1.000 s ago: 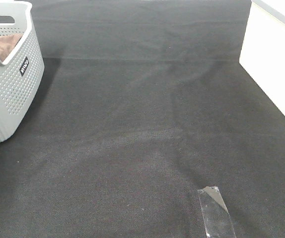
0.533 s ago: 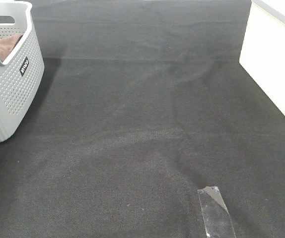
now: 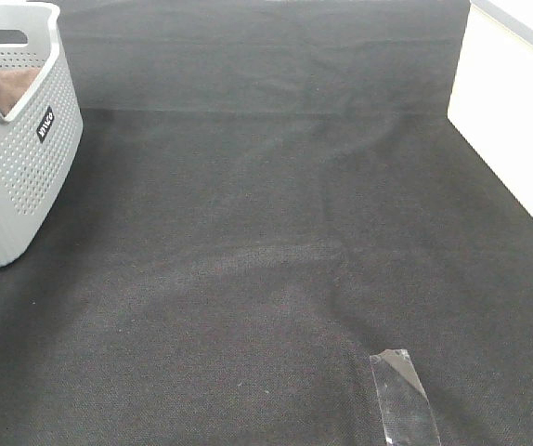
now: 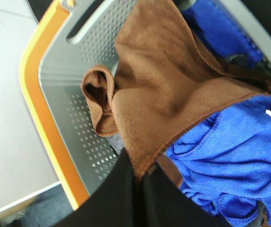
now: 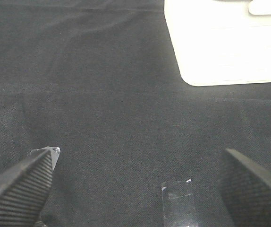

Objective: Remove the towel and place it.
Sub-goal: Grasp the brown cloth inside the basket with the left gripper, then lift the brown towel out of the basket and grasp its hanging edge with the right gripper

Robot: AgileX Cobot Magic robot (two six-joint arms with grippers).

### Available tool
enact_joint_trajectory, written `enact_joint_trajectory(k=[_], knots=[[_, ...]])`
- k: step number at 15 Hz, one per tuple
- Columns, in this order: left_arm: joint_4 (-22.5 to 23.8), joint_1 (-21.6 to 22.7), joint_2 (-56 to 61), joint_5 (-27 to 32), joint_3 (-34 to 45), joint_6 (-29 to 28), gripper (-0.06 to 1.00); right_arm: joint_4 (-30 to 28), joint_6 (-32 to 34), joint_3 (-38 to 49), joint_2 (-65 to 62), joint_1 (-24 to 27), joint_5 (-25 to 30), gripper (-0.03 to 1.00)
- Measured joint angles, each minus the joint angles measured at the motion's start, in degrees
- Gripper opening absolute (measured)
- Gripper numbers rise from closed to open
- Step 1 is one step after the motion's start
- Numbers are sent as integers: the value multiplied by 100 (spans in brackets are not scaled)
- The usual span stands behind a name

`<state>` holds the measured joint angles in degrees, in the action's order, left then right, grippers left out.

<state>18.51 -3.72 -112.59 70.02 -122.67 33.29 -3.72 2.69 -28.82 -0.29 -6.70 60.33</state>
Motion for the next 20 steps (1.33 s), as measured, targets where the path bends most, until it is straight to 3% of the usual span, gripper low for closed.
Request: enact_joint_trajectory(k=[4, 6, 10, 11, 12, 13, 14, 16, 20], knots=[[57, -516, 722, 6, -6, 0, 0, 17, -120, -6, 670, 0, -6, 91], [69, -716, 1031, 6, -6, -6, 0, 218, -561, -86, 1066, 0, -201, 91], [138, -974, 1461, 11, -6, -6, 0, 1404, -1587, -132, 2108, 0, -2011, 91], [149, -1031, 1576, 11, -6, -6, 0, 1564, -1765, -132, 2269, 0, -2229, 91], [149, -1089, 1684, 6, -6, -6, 0, 2000, -2206, -132, 2693, 0, -2733, 91], [103, -1134, 1833, -69, -40, -6, 0, 2985, -3151, -132, 3529, 0, -3461, 91], [40, -1134, 1885, -189, -40, -34, 0, 3541, -3701, -132, 3890, 0, -3627, 91], [-327, -1134, 1925, -498, -40, -92, 0, 4819, -5071, -223, 4607, 0, -3644, 91], [-1369, -1352, 1937, -1066, -40, -195, 0, 7351, -7913, -842, 5947, 0, -2842, 91]])
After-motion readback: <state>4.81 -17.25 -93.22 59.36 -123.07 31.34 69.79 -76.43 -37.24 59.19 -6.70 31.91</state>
